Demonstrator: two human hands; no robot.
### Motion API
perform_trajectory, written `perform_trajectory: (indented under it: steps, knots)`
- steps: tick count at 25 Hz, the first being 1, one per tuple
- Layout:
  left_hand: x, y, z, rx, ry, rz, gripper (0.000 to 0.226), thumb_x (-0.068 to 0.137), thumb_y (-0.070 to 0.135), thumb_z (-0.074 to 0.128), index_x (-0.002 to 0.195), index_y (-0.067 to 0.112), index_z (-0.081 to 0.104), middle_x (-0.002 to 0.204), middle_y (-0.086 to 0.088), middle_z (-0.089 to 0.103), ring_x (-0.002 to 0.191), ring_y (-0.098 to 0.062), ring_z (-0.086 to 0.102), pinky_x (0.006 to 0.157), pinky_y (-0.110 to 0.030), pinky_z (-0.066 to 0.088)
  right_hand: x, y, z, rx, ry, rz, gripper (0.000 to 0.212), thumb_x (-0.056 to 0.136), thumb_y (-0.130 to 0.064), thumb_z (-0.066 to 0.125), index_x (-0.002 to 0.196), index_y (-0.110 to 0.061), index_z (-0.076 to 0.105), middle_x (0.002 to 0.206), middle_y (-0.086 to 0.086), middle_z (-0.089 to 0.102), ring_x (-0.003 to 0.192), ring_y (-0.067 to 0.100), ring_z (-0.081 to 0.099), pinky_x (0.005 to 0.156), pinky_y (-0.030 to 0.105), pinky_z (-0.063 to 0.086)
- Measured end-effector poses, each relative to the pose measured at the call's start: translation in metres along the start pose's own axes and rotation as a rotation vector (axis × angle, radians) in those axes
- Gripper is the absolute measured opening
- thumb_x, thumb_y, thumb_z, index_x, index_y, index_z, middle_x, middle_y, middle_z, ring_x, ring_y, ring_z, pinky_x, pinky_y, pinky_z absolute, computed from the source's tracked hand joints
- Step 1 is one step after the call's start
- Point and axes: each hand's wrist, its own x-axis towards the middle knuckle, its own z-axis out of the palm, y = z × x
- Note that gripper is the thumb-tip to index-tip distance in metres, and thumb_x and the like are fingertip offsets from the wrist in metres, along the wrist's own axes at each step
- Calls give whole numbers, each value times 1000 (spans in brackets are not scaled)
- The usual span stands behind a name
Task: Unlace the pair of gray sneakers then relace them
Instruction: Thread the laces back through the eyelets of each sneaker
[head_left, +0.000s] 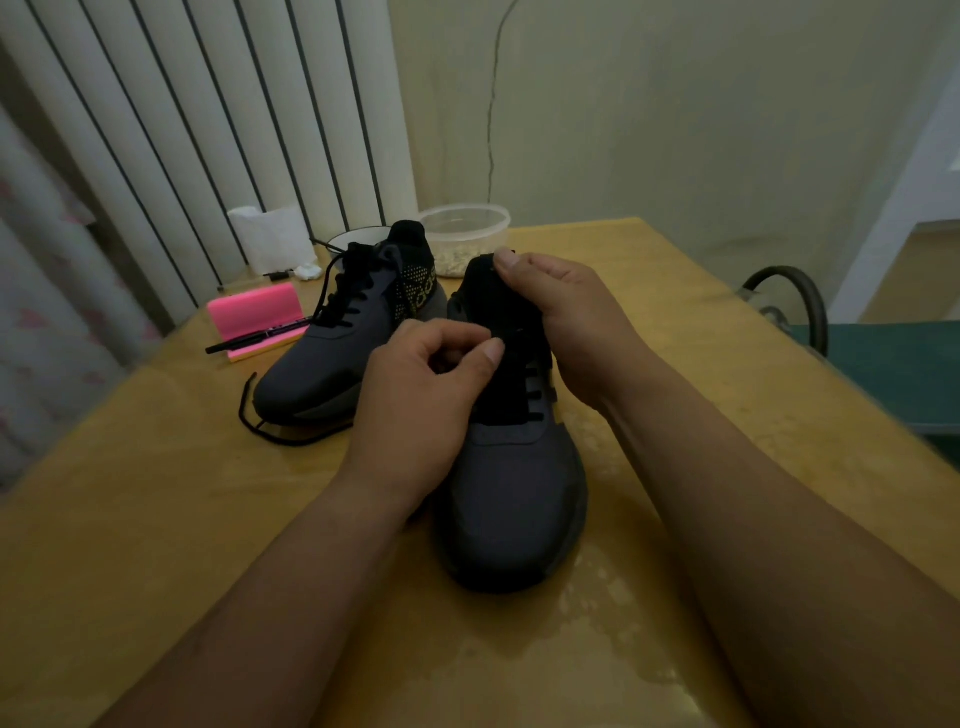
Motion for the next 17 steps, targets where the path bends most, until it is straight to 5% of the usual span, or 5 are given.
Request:
perform_trajectory:
  steps: [4, 7, 9, 12, 17]
  knots:
    - [3, -1, 3, -211, -53, -167, 6, 98, 21, 74, 101, 19, 79, 96, -4, 79, 92, -19, 76, 81, -34, 61, -4, -4, -1, -55, 17, 8, 30, 107, -30, 56, 107, -3, 70, 103, 13, 76, 93, 18, 73, 85, 30, 60]
    - [2, -1, 1, -225, -74, -182, 8, 99, 21, 73, 103, 18, 78, 98, -3, 79, 95, -19, 77, 85, -38, 63, -11, -28, -33, -234, 125, -87, 15, 105, -27, 58, 108, -15, 66, 103, 0, 72, 97, 13, 69, 93, 37, 58]
    - [1, -1, 1, -238, -73, -189, 8, 99, 21, 72, 103, 18, 78, 98, -3, 79, 95, -19, 76, 85, -37, 63, -20, -45, -52, -407, -85, -77, 6, 101, -19, 65, 102, -13, 67, 93, 3, 69, 86, 18, 66, 79, 37, 54]
    - [3, -2, 1, -231, -74, -196, 8, 100, 24, 71, 102, 20, 77, 97, -3, 78, 94, -19, 76, 81, -35, 62, -25, -46, -51, -634, -367, 36, 15, 93, -15, 75, 107, -16, 72, 99, 12, 73, 88, 24, 68, 77, 36, 56]
    - [2, -5, -1, -232, -68, -199, 9, 100, 24, 71, 105, 21, 77, 99, -3, 78, 95, -19, 76, 85, -41, 63, -23, -39, -38, -645, -280, -21, 8, 93, -20, 76, 100, -17, 74, 93, 12, 74, 86, 30, 69, 71, 27, 59]
